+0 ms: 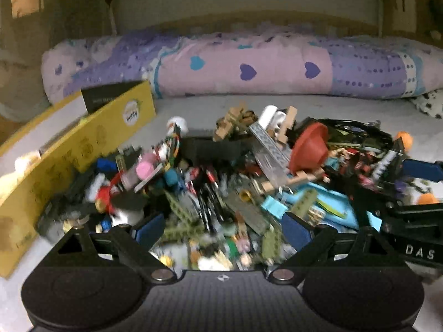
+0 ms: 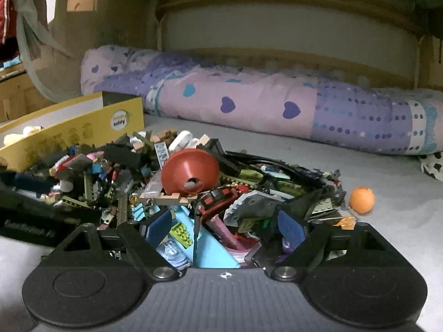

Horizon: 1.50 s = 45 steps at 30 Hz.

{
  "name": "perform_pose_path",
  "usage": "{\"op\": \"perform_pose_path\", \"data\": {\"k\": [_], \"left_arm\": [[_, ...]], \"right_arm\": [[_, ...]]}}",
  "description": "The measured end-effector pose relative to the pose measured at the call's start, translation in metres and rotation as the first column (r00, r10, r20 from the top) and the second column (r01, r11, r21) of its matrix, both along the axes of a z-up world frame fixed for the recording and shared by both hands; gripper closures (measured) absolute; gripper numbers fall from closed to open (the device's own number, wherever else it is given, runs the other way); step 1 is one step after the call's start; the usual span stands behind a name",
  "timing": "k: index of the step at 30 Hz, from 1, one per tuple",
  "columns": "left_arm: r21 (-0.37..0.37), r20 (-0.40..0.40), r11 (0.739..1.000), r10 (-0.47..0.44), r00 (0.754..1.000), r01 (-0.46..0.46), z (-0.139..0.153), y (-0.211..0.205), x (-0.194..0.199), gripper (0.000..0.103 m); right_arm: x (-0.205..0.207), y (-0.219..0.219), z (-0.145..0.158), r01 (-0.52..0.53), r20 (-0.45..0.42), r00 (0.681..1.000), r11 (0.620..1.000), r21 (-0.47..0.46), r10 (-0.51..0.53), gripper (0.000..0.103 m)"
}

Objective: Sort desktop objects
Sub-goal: 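Move both grippers down into the LEGO pile toward small bricks, then close the left gripper on an olive brick while the right gripper grasps a small piece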

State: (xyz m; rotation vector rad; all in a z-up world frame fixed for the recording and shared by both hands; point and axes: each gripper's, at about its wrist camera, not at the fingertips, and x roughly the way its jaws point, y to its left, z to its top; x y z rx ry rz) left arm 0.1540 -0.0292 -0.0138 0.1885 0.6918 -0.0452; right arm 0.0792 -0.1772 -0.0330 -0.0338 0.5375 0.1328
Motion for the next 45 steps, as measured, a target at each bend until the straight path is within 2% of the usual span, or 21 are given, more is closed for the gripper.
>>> {"op": "perform_pose_path", "data": {"k": [3, 6, 8, 9, 10, 11, 12, 14, 16, 18, 21, 28, 33, 37, 41, 43, 45], "left_arm": [[0.027, -0.003, 1.0, -0.01, 1.0, 0.01, -0.011, -0.009, 0.01, 0.01], [0.0, -0.047, 0.998, -0.057, 0.997, 0.057, -0.027, -0.011, 0.018, 0.01], [-0.016, -0.076, 0.998, -0.062, 0.995, 0.06, -0.038, -0.01, 0.023, 0.011], [-0.025, -0.088, 0.998, -0.063, 0.994, 0.061, -0.042, -0.008, 0.025, 0.013], [-0.035, -0.102, 0.998, -0.061, 0.993, 0.058, -0.047, -0.006, 0.028, 0.018], [-0.059, -0.121, 0.997, -0.061, 0.991, 0.054, -0.052, -0.001, 0.032, 0.02], [-0.088, -0.123, 0.995, -0.057, 0.991, 0.047, -0.055, 0.003, 0.033, 0.021], [-0.109, -0.104, 0.993, -0.056, 0.993, 0.044, -0.055, 0.007, 0.034, 0.032], [-0.149, -0.103, 0.986, -0.084, 0.991, 0.068, -0.053, 0.011, 0.033, 0.061], [-0.22, -0.117, 0.971, -0.121, 0.986, 0.093, -0.05, 0.018, 0.032, 0.075], [-0.254, -0.108, 0.961, -0.143, 0.984, 0.112, -0.048, 0.024, 0.026, 0.081], [-0.308, -0.018, 0.942, -0.147, 0.989, 0.135, -0.033, 0.042, 0.005, 0.082], [-0.314, 0.044, 0.938, -0.144, 0.989, 0.15, -0.019, 0.046, -0.009, 0.082], [-0.291, 0.088, 0.941, -0.152, 0.984, 0.171, -0.012, 0.044, -0.018, 0.082], [-0.232, 0.147, 0.952, -0.167, 0.975, 0.198, -0.009, 0.041, -0.032, 0.082], [-0.163, 0.208, 0.961, -0.188, 0.96, 0.224, -0.005, 0.036, -0.042, 0.082], [-0.087, 0.273, 0.959, -0.236, 0.933, 0.268, -0.002, 0.03, -0.053, 0.082]], "right_arm": [[0.009, 0.007, -0.008, 0.001, 0.015, 1.0, 0.998, -0.069, 0.0, 0.019], [0.016, 0.009, -0.014, 0.021, 0.028, 0.999, 0.995, -0.098, -0.018, 0.024], [0.016, 0.005, -0.016, 0.014, 0.026, 1.0, 0.997, -0.077, -0.012, 0.038], [0.014, 0.003, -0.017, 0.003, 0.03, 1.0, 0.998, -0.064, -0.001, 0.041], [0.011, 0.003, -0.017, -0.006, 0.034, 0.999, 0.998, -0.064, 0.009, 0.05], [0.006, 0.004, -0.016, -0.019, 0.046, 0.999, 0.997, -0.079, 0.022, 0.056], [0.001, 0.006, -0.016, -0.032, 0.063, 0.997, 0.995, -0.099, 0.039, 0.067], [-0.009, 0.011, -0.016, -0.067, 0.097, 0.992, 0.988, -0.142, 0.082, 0.086], [-0.016, 0.013, -0.016, -0.095, 0.105, 0.988, 0.983, -0.157, 0.112, 0.096], [-0.02, 0.015, -0.015, -0.112, 0.106, 0.986, 0.98, -0.163, 0.13, 0.097], [-0.025, 0.015, -0.011, -0.104, 0.125, 0.984, 0.98, -0.168, 0.126, 0.099], [-0.03, 0.013, -0.001, -0.104, 0.143, 0.982, 0.986, -0.132, 0.123, 0.1], [-0.027, 0.012, -0.005, -0.093, 0.123, 0.986, 0.988, -0.124, 0.108, 0.1], [-0.025, 0.009, -0.008, -0.078, 0.104, 0.991, 0.992, -0.104, 0.089, 0.1], [-0.026, 0.006, -0.007, -0.064, 0.111, 0.991, 0.993, -0.097, 0.075, 0.1], [-0.026, 0.005, -0.007, -0.065, 0.112, 0.991, 0.994, -0.093, 0.076, 0.1], [-0.027, 0.005, -0.006, -0.065, 0.117, 0.99, 0.994, -0.088, 0.075, 0.1]]}}
